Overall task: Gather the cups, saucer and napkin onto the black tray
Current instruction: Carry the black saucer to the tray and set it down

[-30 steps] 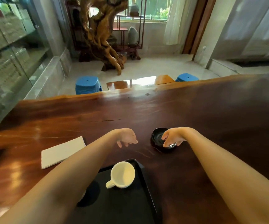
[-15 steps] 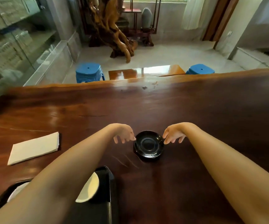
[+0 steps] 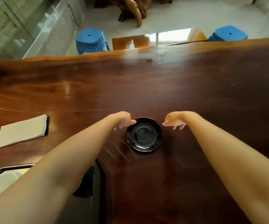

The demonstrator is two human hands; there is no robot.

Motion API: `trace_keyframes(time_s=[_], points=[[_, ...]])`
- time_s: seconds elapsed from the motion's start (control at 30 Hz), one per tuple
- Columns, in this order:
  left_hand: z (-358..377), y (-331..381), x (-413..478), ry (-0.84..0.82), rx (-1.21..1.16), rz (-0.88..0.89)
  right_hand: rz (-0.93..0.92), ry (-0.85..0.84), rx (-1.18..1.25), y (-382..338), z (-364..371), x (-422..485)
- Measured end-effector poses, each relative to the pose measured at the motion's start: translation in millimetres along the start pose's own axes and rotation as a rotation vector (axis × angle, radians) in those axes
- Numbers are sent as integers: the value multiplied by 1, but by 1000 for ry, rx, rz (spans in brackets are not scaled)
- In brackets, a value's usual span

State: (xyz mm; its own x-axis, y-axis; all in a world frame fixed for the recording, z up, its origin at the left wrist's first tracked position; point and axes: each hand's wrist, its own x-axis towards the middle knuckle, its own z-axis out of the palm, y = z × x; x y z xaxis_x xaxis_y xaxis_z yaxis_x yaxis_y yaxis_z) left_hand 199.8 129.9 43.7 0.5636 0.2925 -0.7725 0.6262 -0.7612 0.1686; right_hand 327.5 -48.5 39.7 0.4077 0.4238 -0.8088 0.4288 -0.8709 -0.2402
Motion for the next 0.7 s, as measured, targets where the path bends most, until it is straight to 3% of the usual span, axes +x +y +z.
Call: trace_keyframes(time_s=[0.07, 0.2, 0.27, 0.4, 0.7], points=[[8, -4, 12, 24, 8, -35, -17, 3, 7, -1, 7, 16], [28, -15, 19, 244, 39, 32, -116, 92, 157, -7, 19, 33], [46, -15, 48, 208, -70, 31, -113, 16, 259, 1, 26, 65], [55, -22, 46, 280, -239, 54, -175, 10, 326, 2, 27, 65], [79, -30, 44, 246, -522, 41, -175, 18, 457, 6, 38, 67]])
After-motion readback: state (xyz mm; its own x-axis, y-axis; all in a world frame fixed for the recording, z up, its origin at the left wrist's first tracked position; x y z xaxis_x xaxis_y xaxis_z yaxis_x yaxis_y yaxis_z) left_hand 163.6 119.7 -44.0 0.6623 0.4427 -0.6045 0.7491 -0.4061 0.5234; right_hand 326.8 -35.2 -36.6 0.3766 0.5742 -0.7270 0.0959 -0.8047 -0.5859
